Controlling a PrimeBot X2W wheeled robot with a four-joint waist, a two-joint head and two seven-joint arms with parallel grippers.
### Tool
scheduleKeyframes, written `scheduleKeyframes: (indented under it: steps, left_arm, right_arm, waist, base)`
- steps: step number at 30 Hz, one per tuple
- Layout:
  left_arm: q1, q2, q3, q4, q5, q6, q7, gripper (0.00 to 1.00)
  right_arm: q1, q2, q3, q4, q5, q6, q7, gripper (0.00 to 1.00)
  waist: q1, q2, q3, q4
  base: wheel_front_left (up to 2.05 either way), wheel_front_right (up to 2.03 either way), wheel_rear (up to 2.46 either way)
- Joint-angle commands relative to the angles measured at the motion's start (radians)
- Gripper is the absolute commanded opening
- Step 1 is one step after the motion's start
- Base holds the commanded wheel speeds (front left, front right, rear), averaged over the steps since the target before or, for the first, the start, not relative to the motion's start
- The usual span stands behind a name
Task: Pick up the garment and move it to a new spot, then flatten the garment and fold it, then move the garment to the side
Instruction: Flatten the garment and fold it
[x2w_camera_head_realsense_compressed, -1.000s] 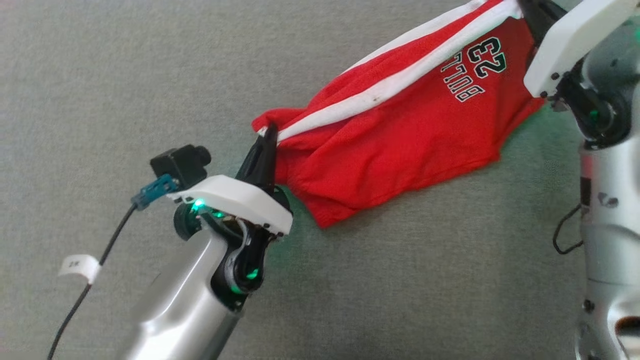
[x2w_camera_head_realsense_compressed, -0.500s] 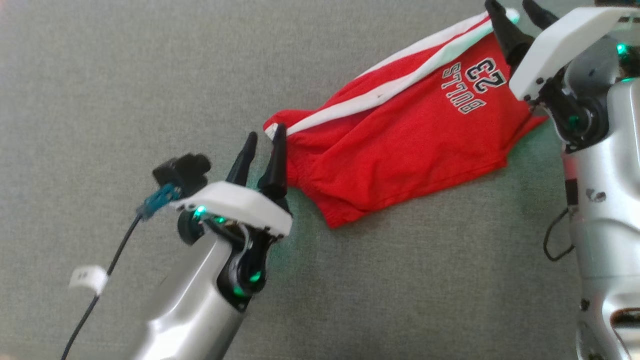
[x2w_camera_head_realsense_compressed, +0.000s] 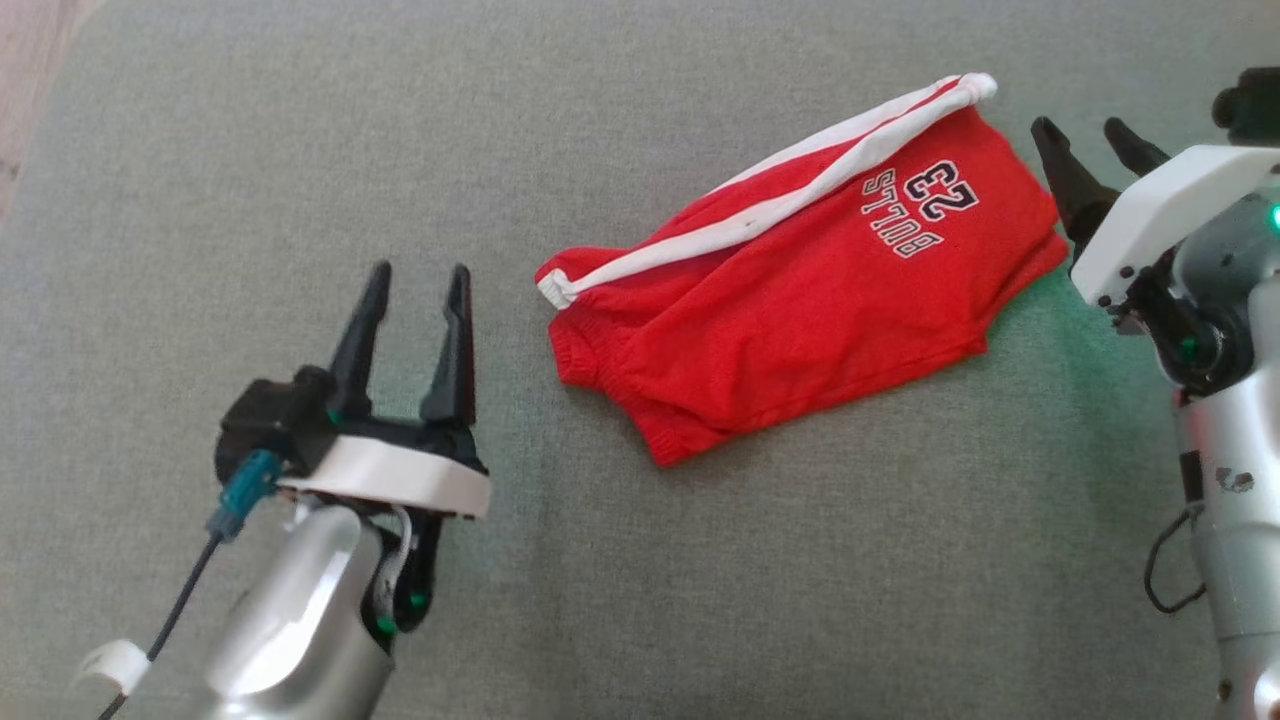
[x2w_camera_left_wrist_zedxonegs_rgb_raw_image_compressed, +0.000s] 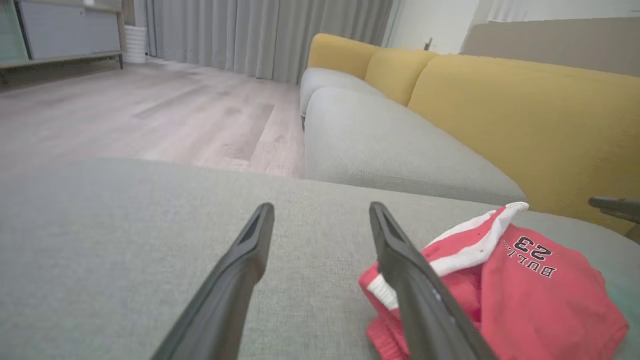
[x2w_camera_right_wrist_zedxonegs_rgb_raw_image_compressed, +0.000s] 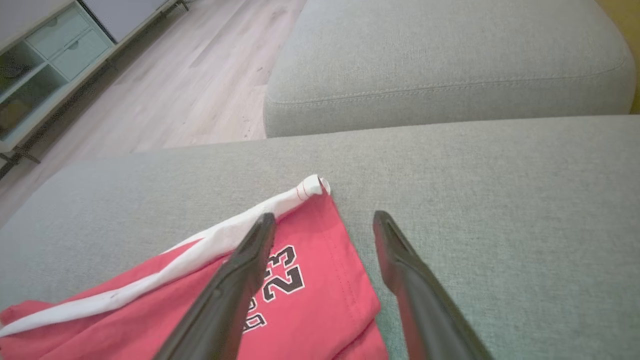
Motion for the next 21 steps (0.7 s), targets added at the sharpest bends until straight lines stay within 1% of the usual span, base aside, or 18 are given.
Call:
scheduleKeyframes:
  steps: [1, 3, 8, 11, 12, 16, 17, 18, 19, 20, 21]
  left_arm:
    - [-0.031, 0.008, 0.071, -0.039, 0.055, -0.010, -0.012, 1.00]
    - [-0.026, -0.010, 0.108, -0.042, 0.114, -0.026, -0.012, 1.00]
    - [-0.028, -0.064, 0.177, -0.044, 0.210, -0.076, -0.012, 1.00]
    - [-0.028, -0.090, 0.214, -0.045, 0.251, -0.103, -0.012, 1.00]
    - [-0.022, -0.106, 0.235, -0.038, 0.267, -0.119, -0.012, 1.00]
    - [-0.015, -0.127, 0.261, -0.017, 0.295, -0.143, -0.012, 1.00]
    - [-0.014, -0.131, 0.268, -0.012, 0.300, -0.148, -0.012, 1.00]
    - [-0.014, -0.134, 0.274, -0.007, 0.303, -0.153, -0.012, 1.00]
    - [-0.014, -0.137, 0.281, -0.004, 0.308, -0.157, -0.012, 1.00]
    - [-0.013, -0.140, 0.289, -0.002, 0.311, -0.161, -0.012, 1.00]
    - [-0.013, -0.143, 0.295, -0.001, 0.314, -0.165, -0.012, 1.00]
  right_arm:
    - [-0.026, -0.010, 0.007, -0.019, -0.011, 0.007, -0.010, 1.00]
    - [-0.045, -0.009, 0.000, 0.012, -0.024, 0.007, -0.020, 1.00]
    - [-0.112, -0.010, -0.013, 0.126, -0.079, 0.007, -0.040, 1.00]
    - [-0.145, -0.002, -0.005, 0.192, -0.110, 0.007, -0.054, 1.00]
    - [-0.157, 0.000, 0.006, 0.235, -0.133, 0.007, -0.056, 1.00]
    - [-0.167, 0.015, 0.043, 0.305, -0.146, 0.007, -0.039, 1.00]
    - [-0.168, 0.021, 0.058, 0.318, -0.141, 0.007, -0.026, 0.94]
    - [-0.167, 0.024, 0.075, 0.326, -0.135, 0.007, -0.014, 0.62]
    - [-0.167, 0.024, 0.091, 0.330, -0.132, 0.007, -0.007, 0.51]
    - [-0.166, 0.022, 0.106, 0.331, -0.129, 0.007, -0.005, 0.33]
    - [-0.164, 0.020, 0.118, 0.332, -0.123, 0.007, -0.007, 0.06]
  waist:
    - [0.0001, 0.0000, 0.018, 0.005]
    - [0.0001, 0.0000, 0.039, 0.011]
    - [0.0001, 0.0000, 0.089, 0.038]
    - [0.0001, 0.0000, 0.108, 0.052]
    - [0.0001, 0.0000, 0.114, 0.060]
    - [0.0001, 0.0000, 0.116, 0.063]
    - [0.0001, 0.0000, 0.116, 0.062]
    - [0.0001, 0.0000, 0.114, 0.061]
    - [0.0001, 0.0000, 0.113, 0.059]
    - [0.0001, 0.0000, 0.110, 0.056]
    - [0.0001, 0.0000, 0.107, 0.053]
  base:
    - [0.00, 0.00, 0.00]
    - [0.00, 0.00, 0.00]
    - [0.00, 0.00, 0.00]
    - [0.00, 0.00, 0.00]
    - [0.00, 0.00, 0.00]
    - [0.00, 0.00, 0.00]
    - [0.00, 0.00, 0.00]
    - [0.00, 0.00, 0.00]
    - [0.00, 0.00, 0.00]
    - [0.00, 0.00, 0.00]
    - [0.00, 0.00, 0.00]
